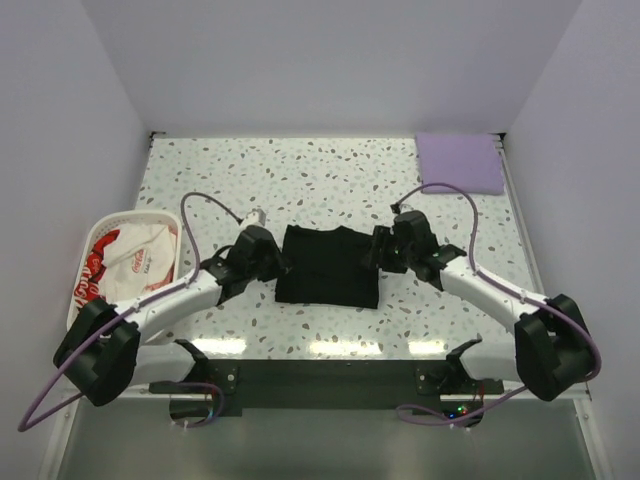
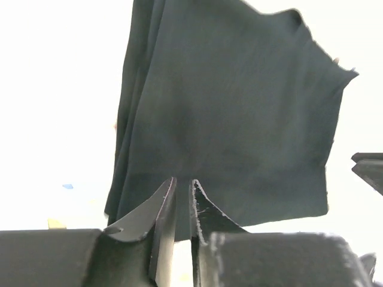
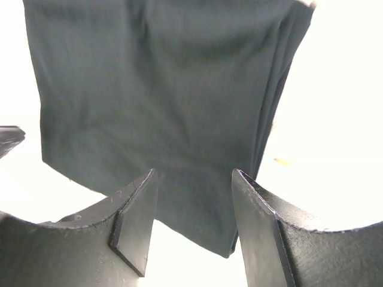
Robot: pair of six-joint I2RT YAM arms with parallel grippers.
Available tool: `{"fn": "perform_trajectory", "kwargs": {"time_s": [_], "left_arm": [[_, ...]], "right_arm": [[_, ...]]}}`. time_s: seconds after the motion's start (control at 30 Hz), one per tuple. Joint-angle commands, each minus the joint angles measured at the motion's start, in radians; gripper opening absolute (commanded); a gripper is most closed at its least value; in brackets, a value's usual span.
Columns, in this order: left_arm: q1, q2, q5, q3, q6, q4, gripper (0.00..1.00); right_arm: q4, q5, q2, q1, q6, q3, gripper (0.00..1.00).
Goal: Fold and stack the t-shirts
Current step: Fold the tshirt
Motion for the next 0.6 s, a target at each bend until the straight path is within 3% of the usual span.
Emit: {"fn": "perform_trajectory", "kwargs": {"time_s": [0.0,0.17,0.33,0.57], "left_arm": [[0.073,0.012,-0.1,0.16,0.102,-0.096,0.2],[0.195,0.181,-0.071,0.346,0.208,-0.131,0.25],[0.216,0.331,-0.071,0.486,0.268,-0.14,0.34],[0.218,0.457,-0.038,0.567,0.264,-0.13,0.36]], "right_arm": [[-0.077,0.126,0.037,-0.028,-0.062,0.121,0.56],[-0.072,0.138,0.131,-0.089,-0.071,0.227,0.56],[-0.06,0.102,0.223,-0.139,-0.069,0.296,0.52],[-0.04,0.096,0.306,-0.14,-0.06,0.328,0.47]]}}
